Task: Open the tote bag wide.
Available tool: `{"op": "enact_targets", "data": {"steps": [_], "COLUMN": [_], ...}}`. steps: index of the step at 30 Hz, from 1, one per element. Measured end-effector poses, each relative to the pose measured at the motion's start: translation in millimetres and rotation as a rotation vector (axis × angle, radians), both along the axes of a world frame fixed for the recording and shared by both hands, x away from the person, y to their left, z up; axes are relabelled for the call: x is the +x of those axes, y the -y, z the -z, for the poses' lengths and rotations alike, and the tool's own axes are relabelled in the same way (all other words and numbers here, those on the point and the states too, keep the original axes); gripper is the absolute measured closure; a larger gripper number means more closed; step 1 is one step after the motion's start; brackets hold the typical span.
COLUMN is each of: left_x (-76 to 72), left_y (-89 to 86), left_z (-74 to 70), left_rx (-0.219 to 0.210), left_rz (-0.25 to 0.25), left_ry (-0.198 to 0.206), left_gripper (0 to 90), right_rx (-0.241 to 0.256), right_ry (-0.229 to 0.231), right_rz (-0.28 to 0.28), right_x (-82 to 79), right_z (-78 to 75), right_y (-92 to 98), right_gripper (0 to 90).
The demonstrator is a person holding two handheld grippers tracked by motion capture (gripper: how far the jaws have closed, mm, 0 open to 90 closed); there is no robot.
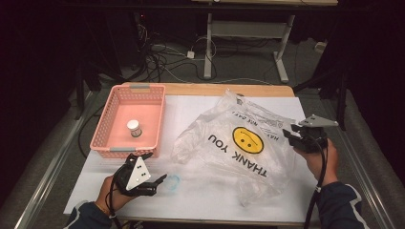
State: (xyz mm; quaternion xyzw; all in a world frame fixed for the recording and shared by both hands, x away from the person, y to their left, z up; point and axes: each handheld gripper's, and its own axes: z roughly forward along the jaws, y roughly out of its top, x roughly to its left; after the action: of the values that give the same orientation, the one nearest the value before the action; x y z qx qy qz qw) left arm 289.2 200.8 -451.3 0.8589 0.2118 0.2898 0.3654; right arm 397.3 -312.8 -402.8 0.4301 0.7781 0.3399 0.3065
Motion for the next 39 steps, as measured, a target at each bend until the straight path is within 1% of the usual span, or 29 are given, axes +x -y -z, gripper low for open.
{"op": "enact_targets", "data": {"steps": [1, 2, 4, 6, 7, 8, 9, 10, 11, 12, 13, 15, 18, 19, 20, 21, 22, 23, 24, 25, 26, 29, 30, 31, 32, 34, 35, 37, 39], "left_x": [0.4, 0.6, 0.9, 0.9, 0.8, 0.7, 0.8, 0.7, 0.5, 0.5, 0.4, 0.4, 0.5, 0.7, 0.8, 1.0, 1.4, 1.8, 2.2, 2.6, 3.1, 4.5, 5.2, 5.6, 6.1, 6.8, 7.0, 7.5, 7.9], "left_y": [0.0, 0.1, 0.4, 0.1, -0.3, -0.6, -0.9, -1.1, -1.2, -1.3, -1.2, -0.8, -0.4, -0.2, -0.1, 0.0, 0.2, 0.5, 0.7, 0.9, 1.0, -0.8, -1.6, -2.1, -2.7, -3.6, -4.1, -5.7, -8.4], "left_z": [0.3, 0.5, 0.7, 0.6, 0.4, 0.4, 0.4, 0.5, 0.6, 0.7, 1.0, 1.3, 1.6, 1.7, 1.6, 1.5, 1.3, 1.1, 0.9, 0.4, -0.2, -3.1, -4.5, -5.8, -7.3, -11.2, -13.1, -18.7, -26.4], "left_rx": [-0.002, 0.000, 0.006, 0.005, 0.004, 0.000, -0.001, -0.001, -0.001, -0.001, -0.001, 0.001, 0.002, 0.003, 0.004, 0.003, 0.003, 0.003, 0.002, 0.006, 0.011, -0.007, -0.011, -0.011, -0.016, -0.027, -0.027, -0.041, -0.048], "left_rz": [-0.001, -0.002, -0.005, -0.008, -0.009, -0.011, -0.012, -0.014, -0.014, -0.014, -0.013, -0.010, -0.006, -0.006, -0.006, -0.006, -0.006, -0.007, -0.007, -0.009, -0.011, -0.020, -0.024, -0.026, -0.028, -0.032, -0.034, -0.038, -0.049], "left_ry": [-0.003, -0.004, -0.003, -0.003, -0.002, -0.002, -0.003, -0.003, -0.004, -0.005, -0.006, -0.008, -0.010, -0.011, -0.011, -0.011, -0.012, -0.012, -0.012, -0.012, -0.008, -0.003, -0.002, 0.001, 0.006, 0.014, 0.018, 0.033, 0.052], "left_gripper": [18.3, 18.3, 18.3, 18.3, 18.3, 18.3, 18.3, 18.3, 18.3, 18.3, 18.3, 18.3, 18.3, 18.3, 18.3, 18.3, 18.3, 18.3, 18.3, 18.3, 18.3, 18.3, 18.3, 18.3, 18.3, 18.3, 18.3, 18.3, 18.3], "right_rx": [0.026, 0.026, 0.029, 0.037, 0.038, 0.034, 0.034, 0.021, -0.047, -0.047, -0.075, -0.094, -0.218, -0.256, -0.325, -0.355, -0.355, -0.324, -0.324, -0.297, -0.284, -0.241, -0.223, -0.179, -0.179, -0.151, -0.147, -0.147, -0.127], "right_ry": [0.023, 0.023, 0.026, 0.016, -0.009, -0.032, -0.032, -0.052, -0.084, -0.084, -0.106, -0.111, -0.139, -0.142, -0.150, -0.172, -0.172, -0.173, -0.173, -0.166, -0.155, -0.120, -0.089, -0.017, -0.017, 0.030, 0.076, 0.092, 0.135], "right_rz": [-0.087, -0.087, -0.181, -0.313, -0.421, -0.480, -0.480, -0.526, -0.615, -0.615, -0.649, -0.659, -0.653, -0.654, -0.643, -0.632, -0.632, -0.630, -0.630, -0.608, -0.602, -0.577, -0.567, -0.520, -0.520, -0.496, -0.477, -0.470, -0.445], "right_x": [-8.4, -8.4, -19.2, -30.6, -40.7, -44.6, -44.6, -48.3, -55.6, -55.6, -59.3, -59.9, -58.1, -57.0, -55.2, -51.1, -51.1, -47.8, -47.8, -44.5, -42.4, -38.7, -37.3, -36.7, -36.7, -35.8, -35.2, -35.0, -34.8], "right_z": [-6.2, -6.2, -11.9, -13.3, -10.1, -7.4, -7.4, -4.3, 2.2, 2.2, 8.4, 11.0, 24.1, 27.1, 31.6, 35.7, 35.7, 36.2, 36.2, 33.8, 30.7, 21.0, 14.7, 1.3, 1.3, -7.6, -14.6, -18.8, -27.9], "right_y": [-12.0, -12.0, -31.7, -56.6, -82.2, -94.4, -94.4, -106.2, -128.7, -128.7, -142.8, -146.7, -157.8, -159.0, -160.0, -158.6, -158.6, -155.8, -155.8, -155.1, -154.0, -152.0, -151.0, -150.5, -150.5, -151.0, -152.1, -152.4, -151.5], "right_gripper": [59.1, 59.1, 53.7, 49.6, 43.1, 39.0, 39.0, 35.7, 28.2, 28.2, 25.9, 25.8, 29.1, 34.0, 39.6, 55.4, 55.4, 69.0, 69.0, 79.7, 82.8, 83.8, 87.2, 87.6, 87.6, 90.0, 90.0, 90.0, 90.0]}}
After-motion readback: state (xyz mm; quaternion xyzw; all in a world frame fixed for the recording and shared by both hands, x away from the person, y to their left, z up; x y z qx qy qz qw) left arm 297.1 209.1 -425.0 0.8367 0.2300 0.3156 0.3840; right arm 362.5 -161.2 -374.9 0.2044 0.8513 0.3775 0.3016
